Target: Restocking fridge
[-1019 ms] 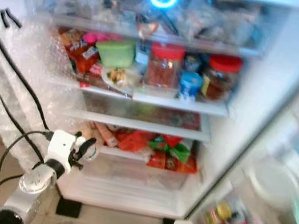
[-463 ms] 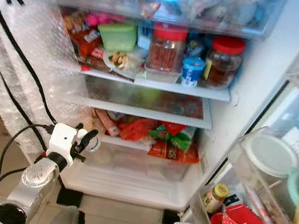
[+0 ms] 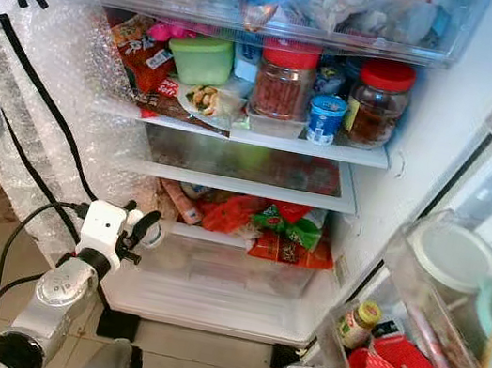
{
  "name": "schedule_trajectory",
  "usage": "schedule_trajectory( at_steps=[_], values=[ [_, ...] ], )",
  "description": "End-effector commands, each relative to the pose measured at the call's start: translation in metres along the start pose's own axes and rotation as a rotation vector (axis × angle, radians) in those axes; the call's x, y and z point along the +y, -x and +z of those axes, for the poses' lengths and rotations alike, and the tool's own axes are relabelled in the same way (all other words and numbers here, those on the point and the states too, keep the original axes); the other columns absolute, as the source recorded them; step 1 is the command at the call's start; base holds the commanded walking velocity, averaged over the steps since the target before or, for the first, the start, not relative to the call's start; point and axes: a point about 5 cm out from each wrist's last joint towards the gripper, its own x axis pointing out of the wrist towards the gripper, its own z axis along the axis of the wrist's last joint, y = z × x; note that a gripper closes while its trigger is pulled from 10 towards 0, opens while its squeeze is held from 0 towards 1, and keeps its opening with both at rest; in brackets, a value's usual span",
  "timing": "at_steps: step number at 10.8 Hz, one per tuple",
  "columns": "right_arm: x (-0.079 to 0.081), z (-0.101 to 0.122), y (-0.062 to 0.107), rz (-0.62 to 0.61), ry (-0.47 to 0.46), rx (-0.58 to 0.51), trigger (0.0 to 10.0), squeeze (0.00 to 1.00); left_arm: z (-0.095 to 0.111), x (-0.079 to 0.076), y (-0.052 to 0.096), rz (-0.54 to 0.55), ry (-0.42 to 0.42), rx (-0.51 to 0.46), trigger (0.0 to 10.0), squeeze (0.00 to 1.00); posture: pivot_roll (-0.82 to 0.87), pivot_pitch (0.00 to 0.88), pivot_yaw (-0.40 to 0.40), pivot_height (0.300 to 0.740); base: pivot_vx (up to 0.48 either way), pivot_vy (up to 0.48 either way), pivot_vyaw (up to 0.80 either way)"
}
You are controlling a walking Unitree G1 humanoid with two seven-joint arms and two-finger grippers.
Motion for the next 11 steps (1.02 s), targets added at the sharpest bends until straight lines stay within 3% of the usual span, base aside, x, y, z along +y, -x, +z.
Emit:
schedule_trajectory(
  at_steps=[1, 4, 8, 11],
  values=[
    [0.003, -0.007, 0.001, 0.005, 0.011, 0.025, 10.0, 0.0, 0.008, 0.002, -0.004, 0.006, -0.012, -0.035, 10.0, 0.0, -0.04, 0.028, 0.009, 0.641, 0.0, 0.0, 0.0],
    [0.0, -0.004, 0.001, -0.035, 0.013, 0.004, 10.0, 0.0, 0.008, 0.002, -0.003, 0.004, -0.015, -0.038, 10.0, 0.0, -0.04, 0.026, 0.008, 0.641, 0.0, 0.0, 0.0],
    [-0.02, 0.019, 0.0, -0.092, -0.081, -0.099, 10.0, 0.0, 0.007, 0.002, -0.001, 0.0, -0.018, -0.035, 10.0, 0.0, -0.04, 0.02, 0.012, 0.641, 0.0, 0.0, 0.0],
    [-0.023, 0.028, -0.001, -0.102, -0.085, -0.128, 10.0, 0.0, 0.008, 0.002, -0.002, 0.002, -0.016, -0.039, 10.0, 0.0, -0.04, 0.016, 0.013, 0.641, 0.0, 0.0, 0.0]
  ],
)
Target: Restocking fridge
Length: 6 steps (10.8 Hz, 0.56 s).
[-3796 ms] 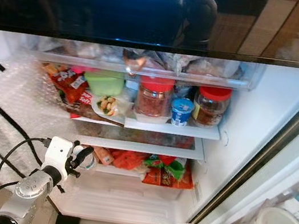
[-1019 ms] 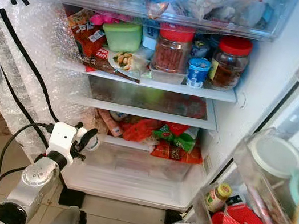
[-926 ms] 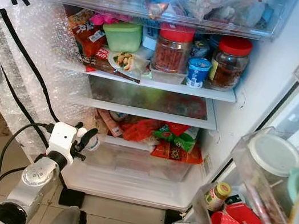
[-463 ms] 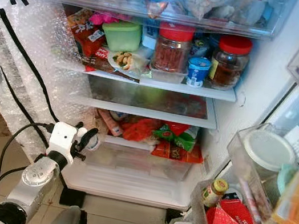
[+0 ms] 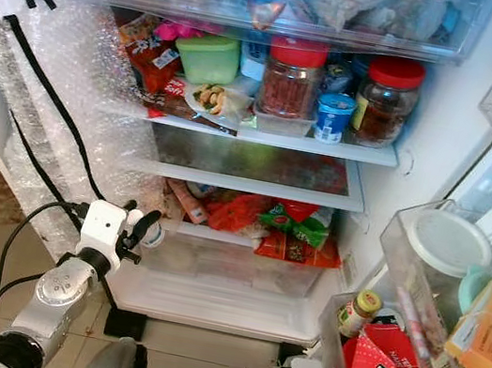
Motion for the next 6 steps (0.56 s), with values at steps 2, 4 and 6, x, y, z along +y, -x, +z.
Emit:
schedule_trajectory(
  at_steps=[2, 4, 6],
  values=[
    [-0.0134, 0.0176, -0.0017, -0.05, -0.007, -0.071, 10.0, 0.0, 0.008, 0.0014, -0.0022, 0.0, -0.012, -0.043, 10.0, 0.0, -0.03, 0.018, 0.013, 0.641, 0.0, 0.0, 0.0],
    [-0.0109, 0.0157, -0.0015, -0.043, -0.009, -0.067, 10.0, 0.0, 0.0085, 0.0005, -0.0021, 0.0, -0.009, -0.046, 10.0, 0.0, -0.03, 0.025, 0.012, 0.641, 0.262, 0.0, 0.0],
    [-0.0072, 0.0135, -0.0016, -0.03, -0.001, -0.058, 10.0, 0.0, 0.0092, -0.0006, -0.0022, -0.007, -0.009, -0.05, 10.0, 0.0, -0.04, 0.026, 0.01, 0.641, 0.291, 0.0, 0.0]
  ],
)
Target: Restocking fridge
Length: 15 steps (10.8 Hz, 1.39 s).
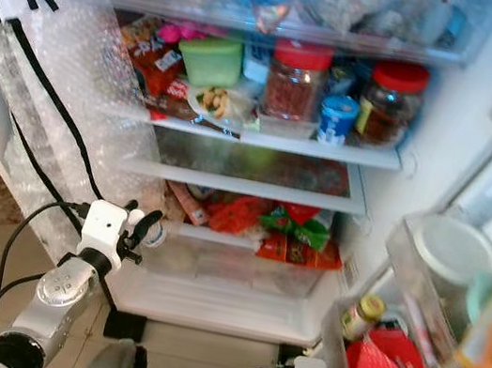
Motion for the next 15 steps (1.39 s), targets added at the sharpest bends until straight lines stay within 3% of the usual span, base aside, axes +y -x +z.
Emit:
schedule_trajectory(
  at_steps=[1, 8, 15],
  values=[
    [-0.004, 0.01, -0.001, -0.014, -0.002, -0.041, 10.0, 0.0, 0.009, 0.0, -0.003, -0.006, -0.01, -0.046, 10.0, 0.0, -0.04, 0.026, 0.008, 0.641, 0.3, 0.0, 0.0],
    [-0.001, 0.009, -0.002, 0.005, 0.008, -0.027, 10.0, 0.0, 0.012, -0.006, -0.004, -0.035, -0.016, -0.06, 10.0, 0.0, -0.03, 0.024, 0.01, 0.641, 0.306, 0.0, 0.0],
    [0.003, 0.005, -0.001, 0.022, 0.019, -0.008, 10.0, 0.0, 0.04, -0.013, -0.012, -0.088, -0.095, -0.193, 10.0, 0.0, -0.03, 0.024, 0.01, 0.641, 0.21, 0.0, 0.0]
  ],
)
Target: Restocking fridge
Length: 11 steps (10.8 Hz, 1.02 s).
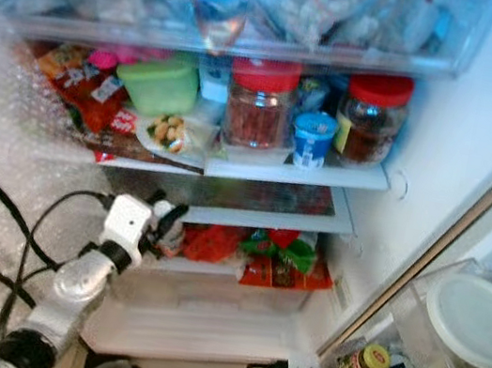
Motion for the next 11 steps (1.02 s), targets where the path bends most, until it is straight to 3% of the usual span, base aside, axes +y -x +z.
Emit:
schedule_trajectory(
  at_steps=[1, 5, 11],
  values=[
    [-0.005, 0.001, 0.0, -0.018, 0.004, -0.002, 10.0, 0.0, 0.015, 0.008, -0.006, 0.026, -0.035, -0.079, 10.0, 0.0, -0.04, 0.023, 0.008, 0.641, 0.307, 0.0, 0.0],
    [-0.005, -0.001, 0.001, -0.01, 0.016, 0.0, 10.0, 0.0, 0.028, 0.008, -0.011, 0.025, -0.102, -0.144, 10.0, 0.0, -0.03, 0.021, 0.007, 0.641, 0.277, 0.0, 0.0],
    [-0.006, 0.0, 0.001, -0.01, 0.015, -0.007, 10.0, 0.0, 0.008, 0.008, 0.002, 0.055, -0.074, -0.082, 10.0, 0.0, -0.04, 0.024, 0.005, 0.641, 0.047, 0.0, 0.0]
  ],
)
